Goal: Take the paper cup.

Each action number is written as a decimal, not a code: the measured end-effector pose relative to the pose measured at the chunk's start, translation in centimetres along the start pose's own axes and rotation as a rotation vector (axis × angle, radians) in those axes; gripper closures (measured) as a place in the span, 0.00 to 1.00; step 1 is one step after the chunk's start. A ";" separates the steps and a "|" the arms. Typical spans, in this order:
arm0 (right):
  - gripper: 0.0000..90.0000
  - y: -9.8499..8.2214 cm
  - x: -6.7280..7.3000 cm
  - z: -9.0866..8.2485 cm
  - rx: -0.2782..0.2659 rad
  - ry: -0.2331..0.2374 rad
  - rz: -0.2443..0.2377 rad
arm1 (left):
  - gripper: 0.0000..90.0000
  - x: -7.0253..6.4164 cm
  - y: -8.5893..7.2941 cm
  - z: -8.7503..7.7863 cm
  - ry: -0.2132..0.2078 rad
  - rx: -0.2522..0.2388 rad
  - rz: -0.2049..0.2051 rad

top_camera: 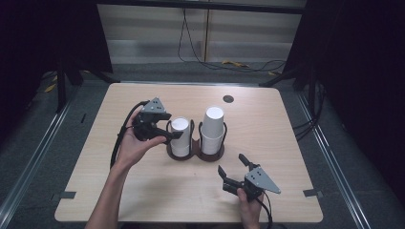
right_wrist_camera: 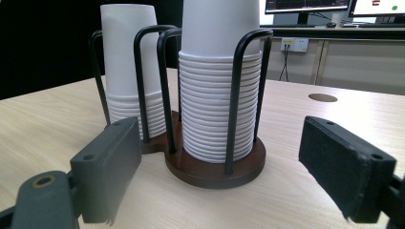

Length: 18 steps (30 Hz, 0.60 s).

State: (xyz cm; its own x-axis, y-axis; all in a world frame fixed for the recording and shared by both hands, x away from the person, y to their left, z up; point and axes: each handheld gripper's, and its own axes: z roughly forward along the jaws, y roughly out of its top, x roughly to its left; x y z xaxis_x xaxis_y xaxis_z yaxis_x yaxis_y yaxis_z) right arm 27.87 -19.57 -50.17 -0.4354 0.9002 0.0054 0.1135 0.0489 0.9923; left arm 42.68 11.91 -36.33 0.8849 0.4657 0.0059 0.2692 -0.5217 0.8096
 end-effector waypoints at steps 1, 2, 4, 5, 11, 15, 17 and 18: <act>0.16 0.0 0.0 0.0 0.000 0.000 0.000 | 0.24 0.1 0.2 0.1 0.000 0.018 0.007; 0.16 0.0 0.0 0.0 -0.001 0.000 0.000 | 0.24 0.2 0.3 0.1 0.000 0.025 0.007; 0.16 0.0 0.0 0.0 0.000 0.000 0.000 | 0.25 0.2 0.6 0.3 0.005 0.047 0.010; 0.16 0.0 0.0 0.0 0.000 0.000 0.000 | 0.25 0.1 0.9 0.3 0.020 0.060 0.018; 0.16 0.0 0.0 0.0 0.000 0.001 0.000 | 0.28 0.4 1.8 1.0 -0.003 0.099 0.021; 0.16 0.0 0.0 0.0 -0.001 0.001 0.000 | 0.25 0.9 2.2 1.4 -0.012 0.135 0.027; 0.16 0.0 0.0 0.0 0.000 0.001 0.000 | 0.21 1.2 2.4 1.5 -0.037 0.130 0.019; 0.16 0.0 0.0 0.0 0.000 0.001 0.000 | 0.22 1.3 2.5 1.5 -0.042 0.139 0.018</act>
State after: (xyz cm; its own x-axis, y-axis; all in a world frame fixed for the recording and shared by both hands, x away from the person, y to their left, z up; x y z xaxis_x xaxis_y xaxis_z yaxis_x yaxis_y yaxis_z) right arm 27.87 -19.59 -50.17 -0.4364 0.8997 0.0057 0.1134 0.0487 0.9924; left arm 45.10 10.10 -35.19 0.9044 0.4267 -0.0073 0.3007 -0.6249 0.7205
